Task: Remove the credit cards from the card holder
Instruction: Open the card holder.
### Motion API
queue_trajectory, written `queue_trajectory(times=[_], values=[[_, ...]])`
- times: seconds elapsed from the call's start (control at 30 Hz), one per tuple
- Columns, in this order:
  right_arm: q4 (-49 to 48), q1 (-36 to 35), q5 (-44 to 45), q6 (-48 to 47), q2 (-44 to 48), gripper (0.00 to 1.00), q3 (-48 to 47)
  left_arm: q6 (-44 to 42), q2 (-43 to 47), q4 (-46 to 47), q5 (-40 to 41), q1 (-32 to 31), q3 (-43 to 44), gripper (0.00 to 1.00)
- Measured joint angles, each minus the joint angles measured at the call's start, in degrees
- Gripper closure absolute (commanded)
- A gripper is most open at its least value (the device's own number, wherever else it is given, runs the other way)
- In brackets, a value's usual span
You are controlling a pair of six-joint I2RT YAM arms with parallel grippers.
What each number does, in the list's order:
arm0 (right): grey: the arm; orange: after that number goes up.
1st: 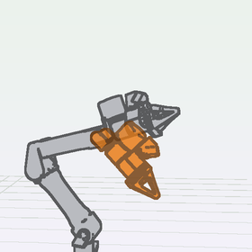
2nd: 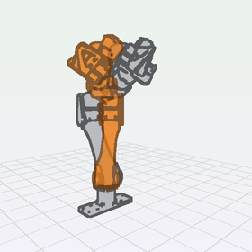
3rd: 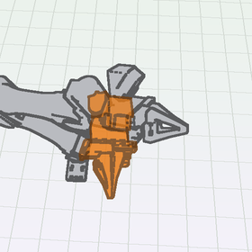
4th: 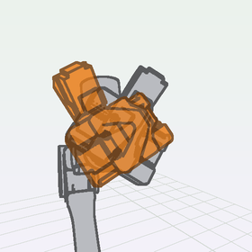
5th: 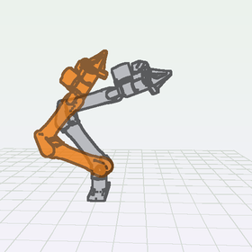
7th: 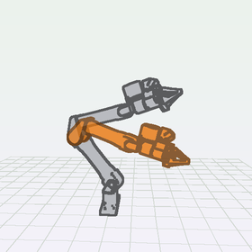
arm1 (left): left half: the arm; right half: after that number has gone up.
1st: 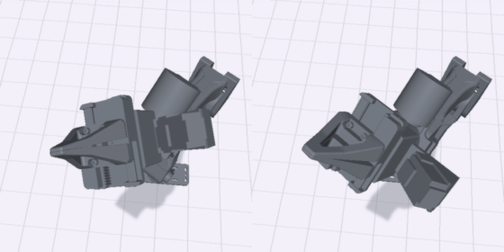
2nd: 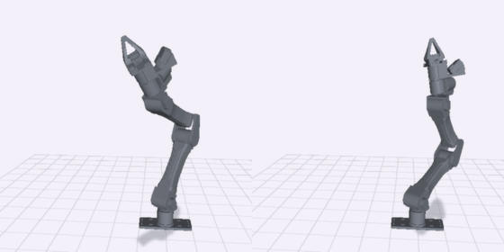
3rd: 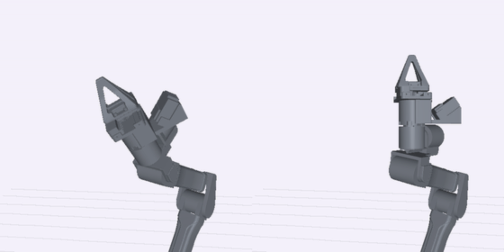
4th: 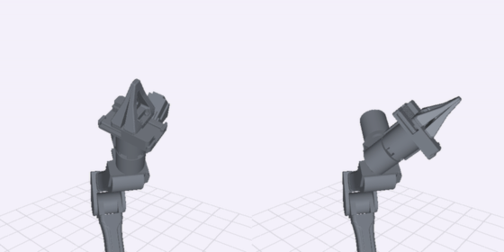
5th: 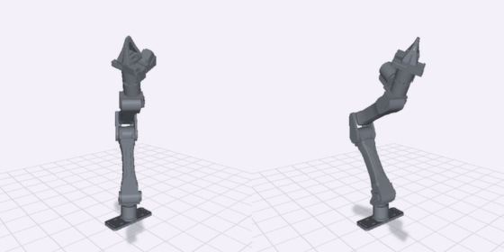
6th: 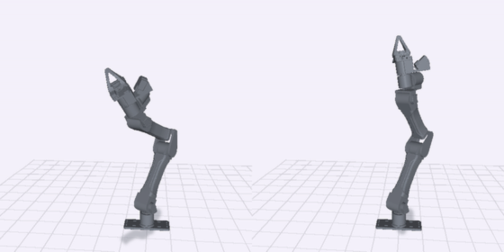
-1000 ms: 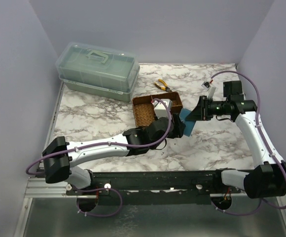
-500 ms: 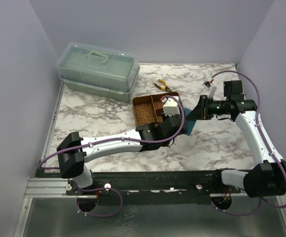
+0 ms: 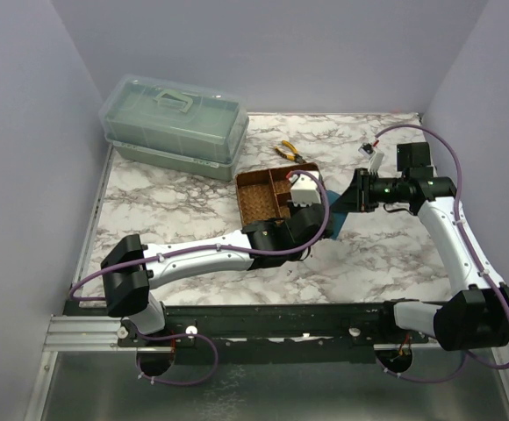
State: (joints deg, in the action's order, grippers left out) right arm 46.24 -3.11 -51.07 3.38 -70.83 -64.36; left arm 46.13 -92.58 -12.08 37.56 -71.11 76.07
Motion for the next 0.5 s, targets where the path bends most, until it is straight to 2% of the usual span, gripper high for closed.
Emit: queue_trajectory(times=[0.5], values=[[-1.8,-0.2,0.0,-0.3,0.9,1.0,0.6,-7.5,0.7,0.2,0.9,-0.1,0.2,1.0]])
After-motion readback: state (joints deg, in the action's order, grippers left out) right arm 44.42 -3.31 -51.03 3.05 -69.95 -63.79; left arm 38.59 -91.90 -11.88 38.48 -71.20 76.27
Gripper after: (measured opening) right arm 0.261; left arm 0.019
